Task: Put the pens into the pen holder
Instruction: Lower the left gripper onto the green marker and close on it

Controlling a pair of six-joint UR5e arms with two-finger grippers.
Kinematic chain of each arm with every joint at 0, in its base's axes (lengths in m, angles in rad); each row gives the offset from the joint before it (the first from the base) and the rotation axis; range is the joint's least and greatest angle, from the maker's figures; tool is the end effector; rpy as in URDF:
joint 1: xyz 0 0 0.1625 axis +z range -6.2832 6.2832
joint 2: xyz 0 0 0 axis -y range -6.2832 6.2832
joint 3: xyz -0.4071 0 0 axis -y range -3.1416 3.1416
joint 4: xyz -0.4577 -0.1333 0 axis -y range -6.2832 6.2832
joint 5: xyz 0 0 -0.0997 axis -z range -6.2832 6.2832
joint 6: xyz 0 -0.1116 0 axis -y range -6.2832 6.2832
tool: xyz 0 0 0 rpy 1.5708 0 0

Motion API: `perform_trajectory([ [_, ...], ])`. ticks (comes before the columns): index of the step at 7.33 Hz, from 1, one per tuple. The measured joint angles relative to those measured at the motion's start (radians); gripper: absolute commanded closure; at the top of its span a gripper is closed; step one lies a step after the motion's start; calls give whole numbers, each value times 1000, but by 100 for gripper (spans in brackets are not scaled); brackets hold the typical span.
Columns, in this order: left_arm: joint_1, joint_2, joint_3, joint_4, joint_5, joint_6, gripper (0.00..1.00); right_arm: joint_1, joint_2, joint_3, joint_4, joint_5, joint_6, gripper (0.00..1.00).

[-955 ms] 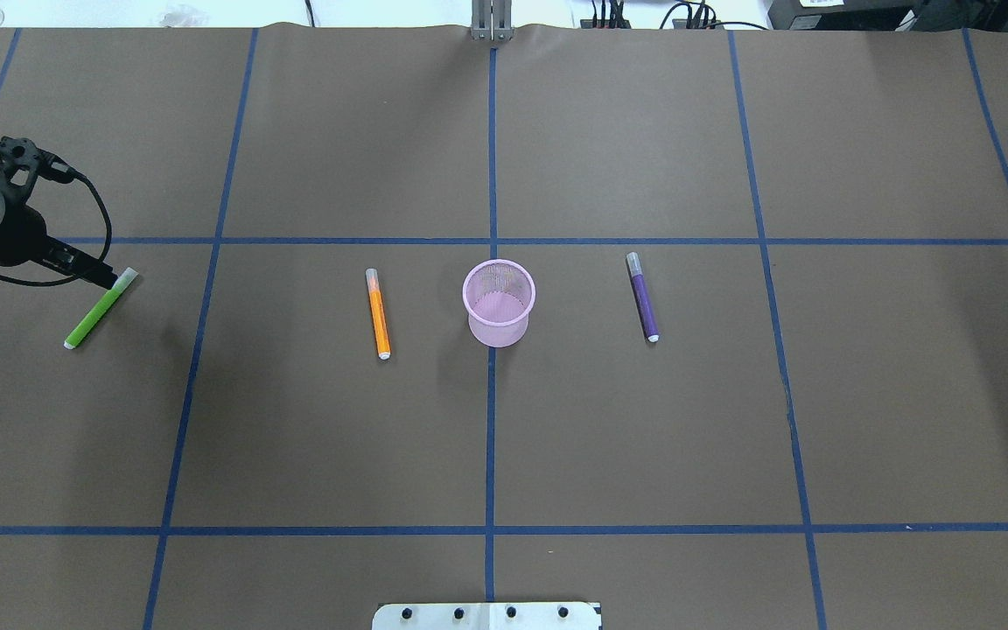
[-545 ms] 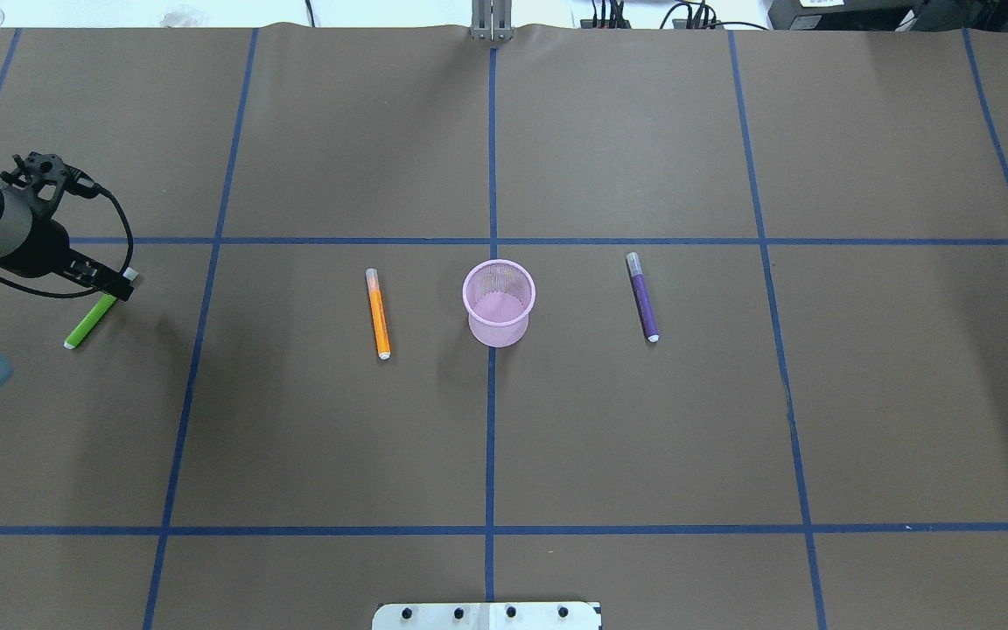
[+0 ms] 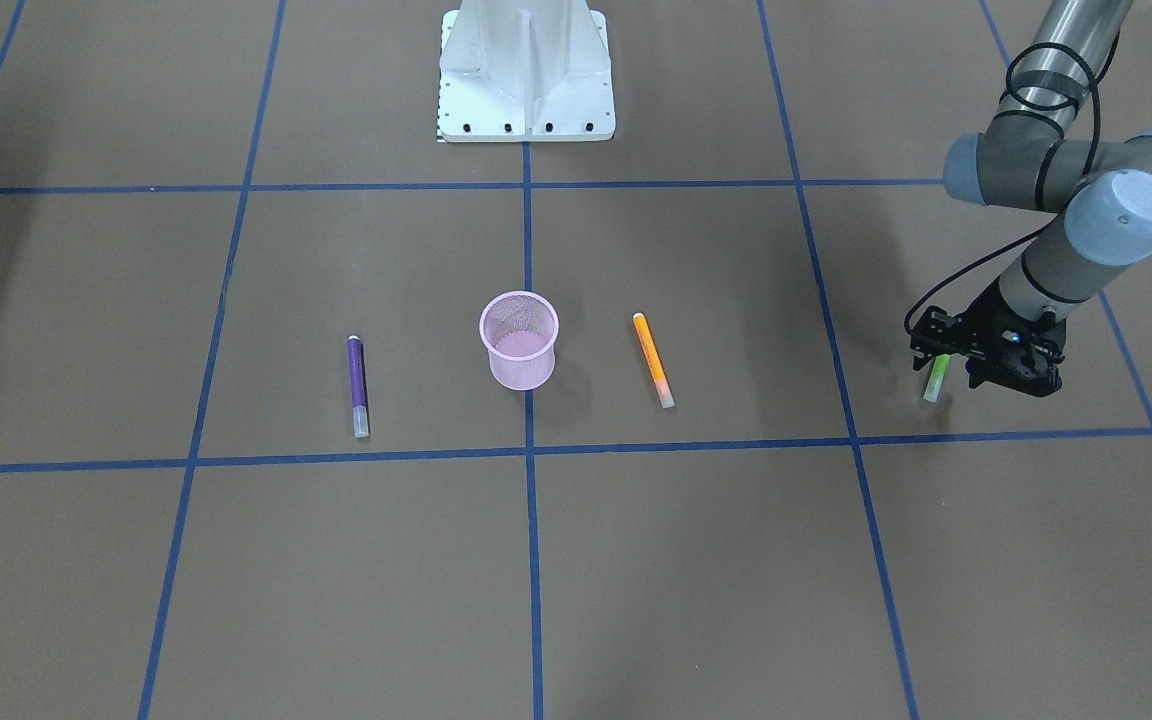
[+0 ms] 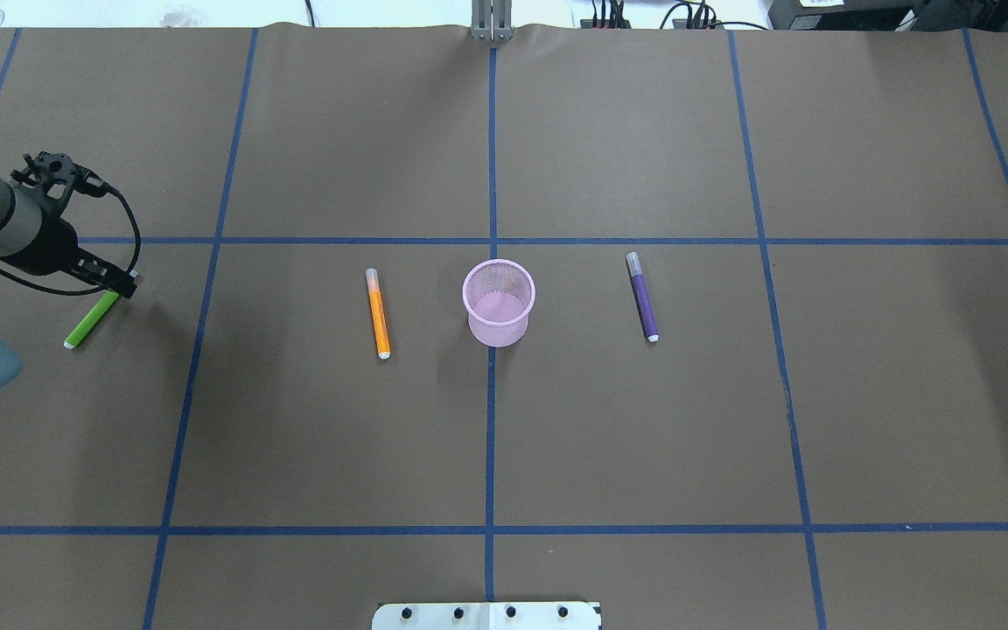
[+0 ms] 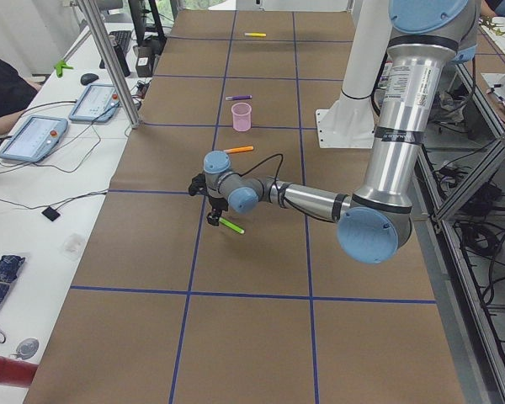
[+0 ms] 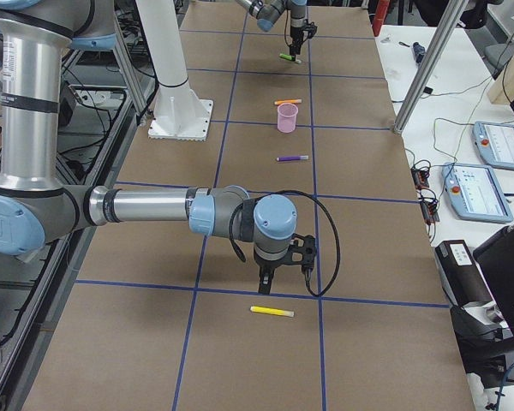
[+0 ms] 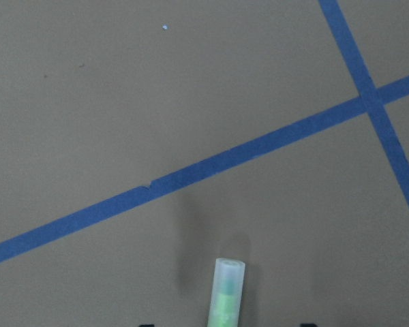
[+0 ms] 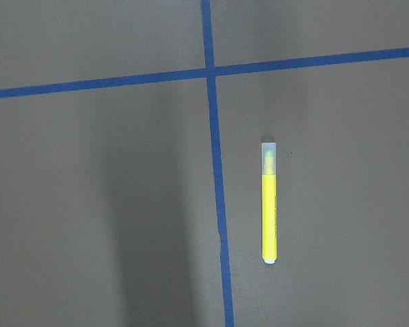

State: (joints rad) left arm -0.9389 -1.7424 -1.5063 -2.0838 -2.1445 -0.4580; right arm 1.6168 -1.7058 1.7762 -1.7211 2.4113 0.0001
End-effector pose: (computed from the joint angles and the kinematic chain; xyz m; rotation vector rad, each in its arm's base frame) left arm 0.3313 -0.5757 0.5330 0.2287 0.7901 0.3418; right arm 0.0729 -0.4924 0.6159 -0.0559 -0.8417 0.0769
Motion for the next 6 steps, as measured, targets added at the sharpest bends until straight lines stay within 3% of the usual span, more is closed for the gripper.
perform_trajectory([
  [3, 12, -6, 16, 1, 0, 1, 35, 0, 0, 1, 0, 2, 1, 0],
  [6, 18, -15, 27, 2, 0, 6, 53, 0, 1, 3, 0, 2, 1, 0],
])
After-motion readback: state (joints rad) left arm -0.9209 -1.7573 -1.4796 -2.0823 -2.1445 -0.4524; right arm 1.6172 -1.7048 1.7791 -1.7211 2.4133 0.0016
